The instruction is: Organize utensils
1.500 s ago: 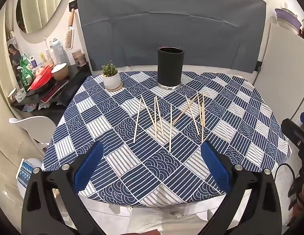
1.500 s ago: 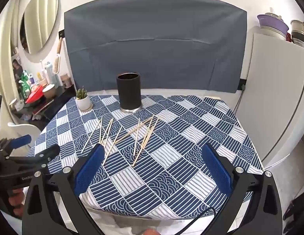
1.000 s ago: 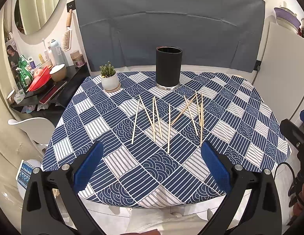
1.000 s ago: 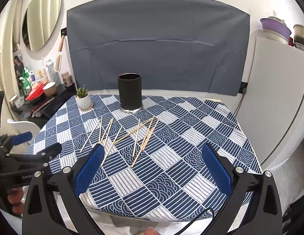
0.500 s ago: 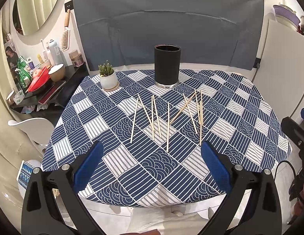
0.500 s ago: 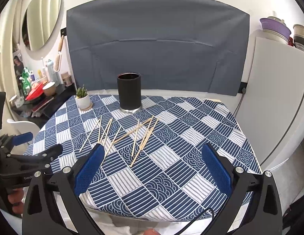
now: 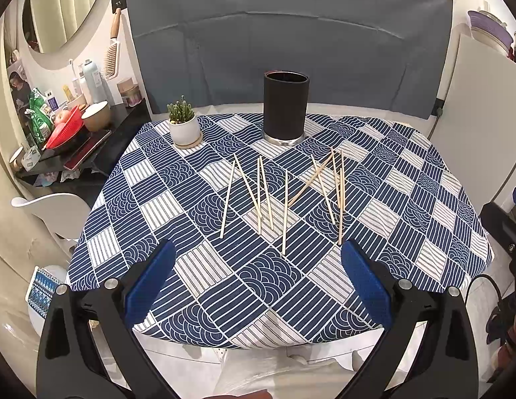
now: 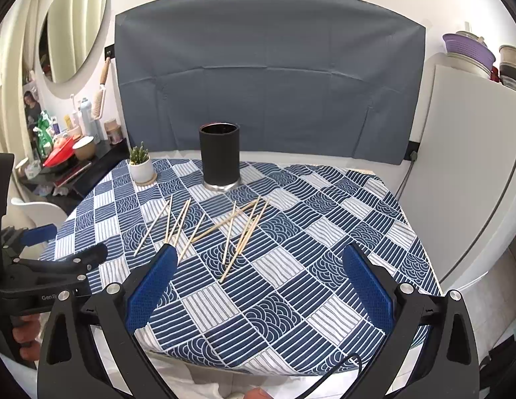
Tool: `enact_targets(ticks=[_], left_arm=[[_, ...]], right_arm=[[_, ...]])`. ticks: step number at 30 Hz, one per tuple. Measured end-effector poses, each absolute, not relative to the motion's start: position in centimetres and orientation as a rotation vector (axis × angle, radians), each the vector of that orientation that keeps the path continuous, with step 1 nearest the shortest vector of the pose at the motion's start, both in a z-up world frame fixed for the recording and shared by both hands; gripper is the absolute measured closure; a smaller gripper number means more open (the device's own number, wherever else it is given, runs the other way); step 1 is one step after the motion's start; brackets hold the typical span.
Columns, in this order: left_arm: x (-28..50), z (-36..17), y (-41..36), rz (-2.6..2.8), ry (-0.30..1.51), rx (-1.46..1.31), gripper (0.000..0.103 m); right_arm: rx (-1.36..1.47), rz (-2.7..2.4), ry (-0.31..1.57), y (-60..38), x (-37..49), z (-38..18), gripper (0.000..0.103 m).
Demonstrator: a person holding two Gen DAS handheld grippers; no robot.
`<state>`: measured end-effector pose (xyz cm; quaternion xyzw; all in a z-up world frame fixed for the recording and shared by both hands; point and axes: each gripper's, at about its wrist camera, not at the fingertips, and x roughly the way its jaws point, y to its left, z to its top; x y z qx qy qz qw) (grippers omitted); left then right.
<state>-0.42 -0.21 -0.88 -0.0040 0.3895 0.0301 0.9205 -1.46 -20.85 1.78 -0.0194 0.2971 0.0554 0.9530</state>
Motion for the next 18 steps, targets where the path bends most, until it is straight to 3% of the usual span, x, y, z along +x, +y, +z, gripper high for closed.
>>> enact_targets(ticks=[18], left_arm=[[1.0,-1.1,1.1,0.086,0.821,-0.012,0.006]], right_arm=[[-0.039,0.135,0.663,-19.7,0.4,1.1,0.007]])
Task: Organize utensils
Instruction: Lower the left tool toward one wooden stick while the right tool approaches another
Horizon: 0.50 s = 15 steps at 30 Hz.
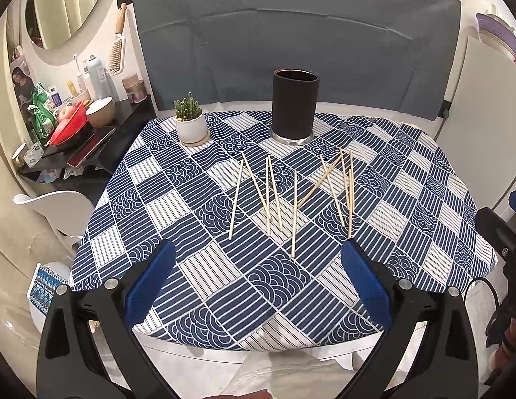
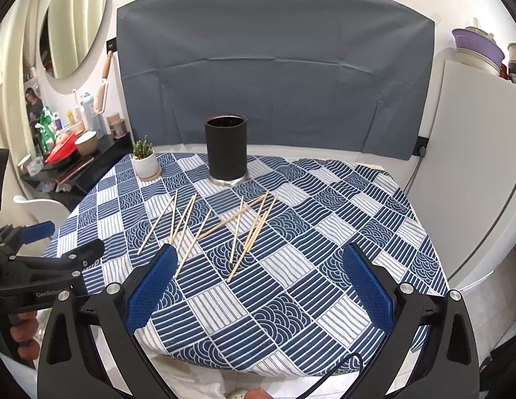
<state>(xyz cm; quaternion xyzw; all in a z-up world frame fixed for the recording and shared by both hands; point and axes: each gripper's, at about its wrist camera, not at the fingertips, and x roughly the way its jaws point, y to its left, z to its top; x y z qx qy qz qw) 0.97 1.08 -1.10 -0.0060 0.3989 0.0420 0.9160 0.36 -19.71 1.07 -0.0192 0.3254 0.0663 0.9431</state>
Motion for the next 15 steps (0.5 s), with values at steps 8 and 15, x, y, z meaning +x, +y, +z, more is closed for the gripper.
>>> enact_targets(ticks=[8,15], left_arm=[[5.1,-1.2,2.2,0.065,0.873,-0.024,0.006],[8.8,0.3,2.3,0.054,0.856,0.031,0.006]], right_arm=[[-0.054,0.134,0.717,-18.3,3.9,0.4,0.007],[-0.037,0.130,0.766,-17.4,8.2,0.2,0.007]])
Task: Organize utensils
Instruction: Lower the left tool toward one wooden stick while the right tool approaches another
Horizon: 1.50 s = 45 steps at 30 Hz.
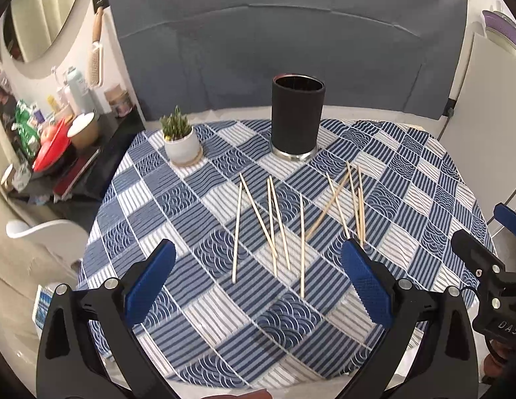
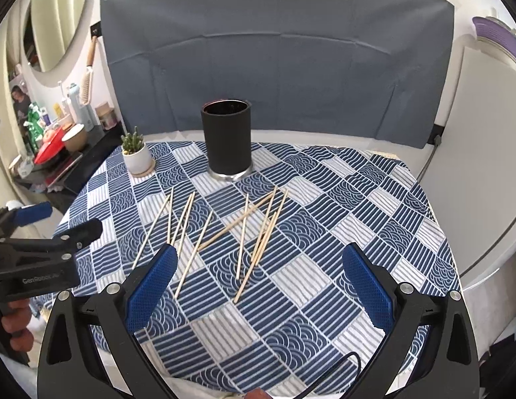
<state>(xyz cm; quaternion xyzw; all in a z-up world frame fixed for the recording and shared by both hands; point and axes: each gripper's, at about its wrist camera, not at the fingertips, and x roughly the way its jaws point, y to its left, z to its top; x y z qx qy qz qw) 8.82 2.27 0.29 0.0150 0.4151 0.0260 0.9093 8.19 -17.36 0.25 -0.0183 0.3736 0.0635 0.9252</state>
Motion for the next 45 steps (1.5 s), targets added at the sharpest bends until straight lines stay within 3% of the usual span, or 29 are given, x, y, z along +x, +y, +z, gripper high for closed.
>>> enact_targets(ticks=[14,45], left_arm=[[14.9,-1.7,4.4,0.039,0.999,0.019,0.006],[25.5,-15.9,8.6,0.096,1.295,0.079,0.006]], right_arm=[[0.096,0.022,0.996,-19.3,16.3,-4.2,0.008],[-0.125,-0.139,1.198,-19.6,36.1,-16.7,0.008]])
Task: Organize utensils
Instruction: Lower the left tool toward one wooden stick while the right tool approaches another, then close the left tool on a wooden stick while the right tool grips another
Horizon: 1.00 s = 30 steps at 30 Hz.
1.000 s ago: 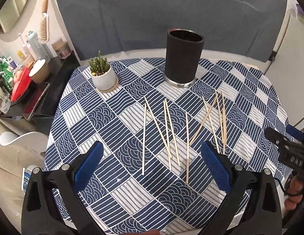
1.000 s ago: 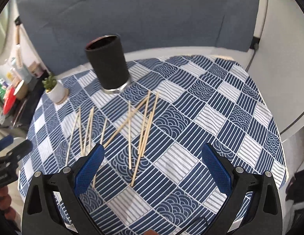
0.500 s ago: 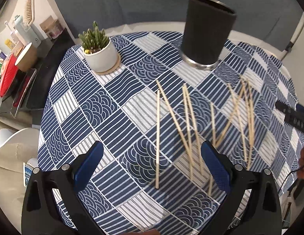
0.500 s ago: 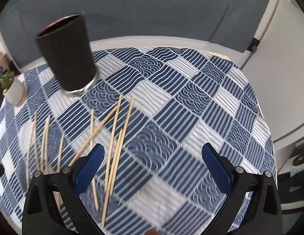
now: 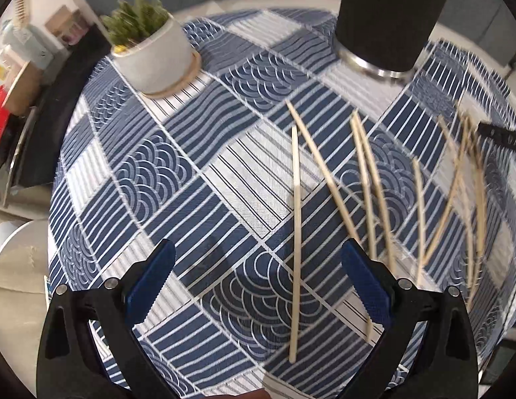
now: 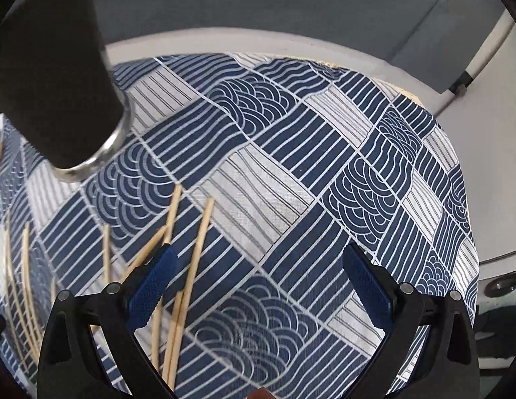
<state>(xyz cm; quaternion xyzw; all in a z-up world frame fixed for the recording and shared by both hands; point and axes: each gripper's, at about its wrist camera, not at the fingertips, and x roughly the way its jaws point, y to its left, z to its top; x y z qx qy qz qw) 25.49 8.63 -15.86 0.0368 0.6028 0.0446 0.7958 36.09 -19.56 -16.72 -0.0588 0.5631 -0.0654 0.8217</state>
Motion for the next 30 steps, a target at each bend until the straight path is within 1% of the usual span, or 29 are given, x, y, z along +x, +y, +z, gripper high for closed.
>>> enact_targets(ticks=[4,7,10,11,13,16,21,22,24,25,26,27,28,29,30], left_arm=[[26.4,-17.5,8.9,0.092,1.321,0.074,0.006],[27.0,-18.1,9.4,0.078,1.323,0.061,0.004],[27.6,-18.6,10.4,0.029,1.353,-0.004,0.004],[27.8,-18.6,10.7,0.037,1.352,-0.011,0.004],[28.1,-18.6,10.7,0.028,1.354,-0.004,0.004],[28.1,-18.6,10.7,0.034,1.307,-0.010,0.004],[28.0,-18.7,10.5,0.056,1.272,-0.023,0.004],[28.1,-18.7,10.5,0.051,1.270,-0.021,0.004],[27.4,-18.6,10.4,0.037,1.270,-0.007,0.006],[27.5,-18.6,10.4,0.028,1.272,0.001,0.006],[27.7,-18.5,10.5,0.019,1.271,0.007,0.011],[28.0,-18.2,10.7,0.013,1.266,0.010,0.021],[28.1,-17.9,10.8,0.012,1.261,0.012,0.028],[28.3,-17.5,11.0,0.008,1.265,0.014,0.039],[28.4,-17.2,11.0,0.004,1.272,0.017,0.048]], right_arm=[[-0.108,-0.129,1.261,-19.9,36.8,-18.5,0.008],[-0.068,-0.114,1.266,-20.4,36.8,-18.7,0.008],[0.016,-0.091,1.307,-21.6,37.3,-19.2,0.008],[0.078,-0.082,1.331,-22.4,37.5,-19.6,0.006],[0.076,-0.072,1.341,-23.2,38.1,-19.9,0.007],[0.074,-0.061,1.360,-23.4,38.4,-20.1,0.006],[0.070,-0.052,1.390,-23.6,39.3,-20.3,0.007],[0.067,-0.048,1.395,-23.7,39.4,-20.3,0.010],[0.062,-0.044,1.395,-23.7,39.6,-20.1,0.020],[0.064,-0.043,1.387,-24.0,39.5,-19.7,0.032],[0.064,-0.042,1.380,-24.3,39.4,-19.3,0.044],[0.064,-0.041,1.379,-24.4,39.4,-19.0,0.051],[0.062,-0.036,1.373,-24.8,39.4,-18.7,0.064],[0.057,-0.035,1.371,-25.0,39.5,-18.5,0.077],[0.059,-0.035,1.373,-25.4,39.6,-18.4,0.083]])
